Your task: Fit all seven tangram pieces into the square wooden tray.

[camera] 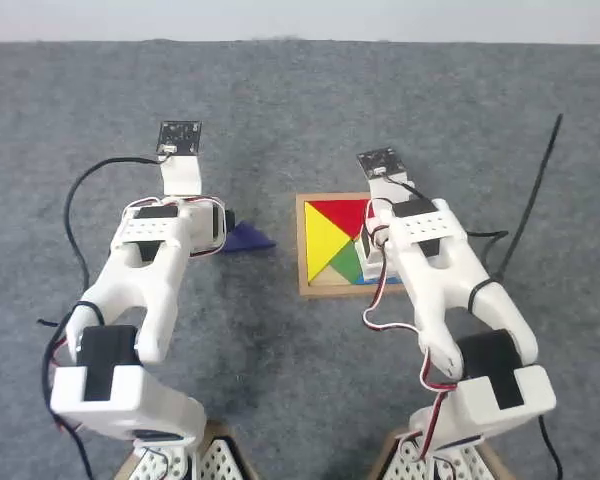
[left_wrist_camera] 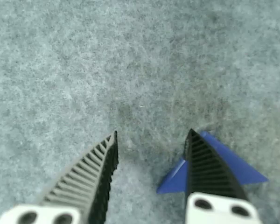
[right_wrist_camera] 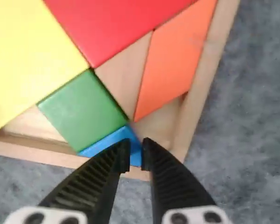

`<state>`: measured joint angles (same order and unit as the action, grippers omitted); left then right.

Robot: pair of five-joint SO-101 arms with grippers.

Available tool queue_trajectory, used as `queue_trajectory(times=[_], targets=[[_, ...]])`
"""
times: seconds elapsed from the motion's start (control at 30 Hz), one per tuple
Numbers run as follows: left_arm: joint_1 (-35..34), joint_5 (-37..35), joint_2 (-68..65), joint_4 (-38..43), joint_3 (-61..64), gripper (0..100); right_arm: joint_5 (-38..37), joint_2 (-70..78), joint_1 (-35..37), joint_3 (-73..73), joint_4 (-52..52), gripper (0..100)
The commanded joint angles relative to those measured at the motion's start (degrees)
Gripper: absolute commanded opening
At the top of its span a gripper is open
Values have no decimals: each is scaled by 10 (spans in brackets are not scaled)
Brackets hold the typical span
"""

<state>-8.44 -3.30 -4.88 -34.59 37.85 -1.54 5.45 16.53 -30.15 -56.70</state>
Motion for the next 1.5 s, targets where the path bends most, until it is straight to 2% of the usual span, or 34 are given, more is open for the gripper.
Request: queue_trajectory(times=[0.0,0.13,0.33,0.47,0.8,0.93,1.2,1.3,1.47], targets=[[1,5,4,-4,-24,220,-9,-11,-14,-14,1,9],[2,5,5,-4,-24,220,-18,-78,-26,-52,33,8],[4,5,5,-4,-25,220,-37,-189,50,-143,101,9],[4,5,5,-4,-25,220,-67,-175,77,-150,107,9],[4,5,5,-4,-24,220,-67,-55,-5,-66,65,8],[4,5,5,-4,-25,220,-49,-69,-39,-64,65,8],[4,5,5,-4,-26,220,-50,-150,-30,-77,68,9],[4,5,5,-4,-26,220,-99,-171,-16,-95,73,20],[4,5,4,-4,-26,220,-248,-196,-32,-96,44,185]])
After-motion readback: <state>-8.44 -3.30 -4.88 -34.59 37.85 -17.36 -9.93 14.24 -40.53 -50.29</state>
